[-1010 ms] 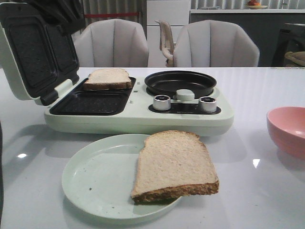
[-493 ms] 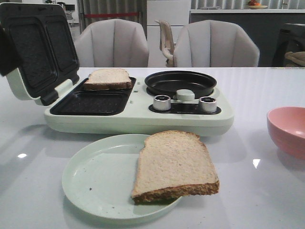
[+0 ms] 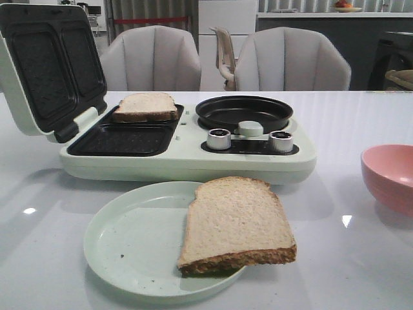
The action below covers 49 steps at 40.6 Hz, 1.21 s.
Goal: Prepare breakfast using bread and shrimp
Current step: 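Withdraw the left gripper upward from the sandwich maker, then grasp the remaining bread slice on the plate with the right gripper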
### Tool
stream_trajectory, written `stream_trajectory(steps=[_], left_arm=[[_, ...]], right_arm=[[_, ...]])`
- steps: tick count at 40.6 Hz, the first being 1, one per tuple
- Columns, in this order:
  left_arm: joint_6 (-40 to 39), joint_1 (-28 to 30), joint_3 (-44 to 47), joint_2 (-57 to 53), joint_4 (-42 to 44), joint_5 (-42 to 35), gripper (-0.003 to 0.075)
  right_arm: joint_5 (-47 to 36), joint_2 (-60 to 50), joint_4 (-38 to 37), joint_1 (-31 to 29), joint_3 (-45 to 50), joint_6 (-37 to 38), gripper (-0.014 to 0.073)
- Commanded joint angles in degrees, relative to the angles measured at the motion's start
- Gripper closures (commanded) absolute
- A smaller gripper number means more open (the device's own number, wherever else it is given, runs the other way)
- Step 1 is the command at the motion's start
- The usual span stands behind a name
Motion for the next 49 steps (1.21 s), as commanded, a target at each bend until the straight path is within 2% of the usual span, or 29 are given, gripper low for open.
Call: stream_trajectory(steps=[1,9,18,38,49], left_arm=[[-1.36,1.29,0.19,-3.25,-0.84,-4.84,0.0221],[-1.36,1.91,1.93,-4.94,-1.86,-5.85,0.0222],[-1.36,1.91,1.93,-4.94,-1.86,-10.0,0.0222],[-1.36,1.91,1.93,-4.94,-1.86,-11.43,0.0222],[-1.36,1.91,1.93,-4.94,-1.86,-11.43,0.0222]], right_arm=[[-0.23,5.24,7.46,1.33,-1.57,-4.39,0.0099],[-2.98,16.34,16.85,9.35,-1.57,-9.5,0.0099],[-9.01,26.99,21.15,16.38,-3.08,-10.16,0.0099],[-8.16,42.48,22.69,17.17,-14.27,-10.16,0.0099],[-2.26,48.42,23.11,17.17,-20.59,-11.9,0.0116]])
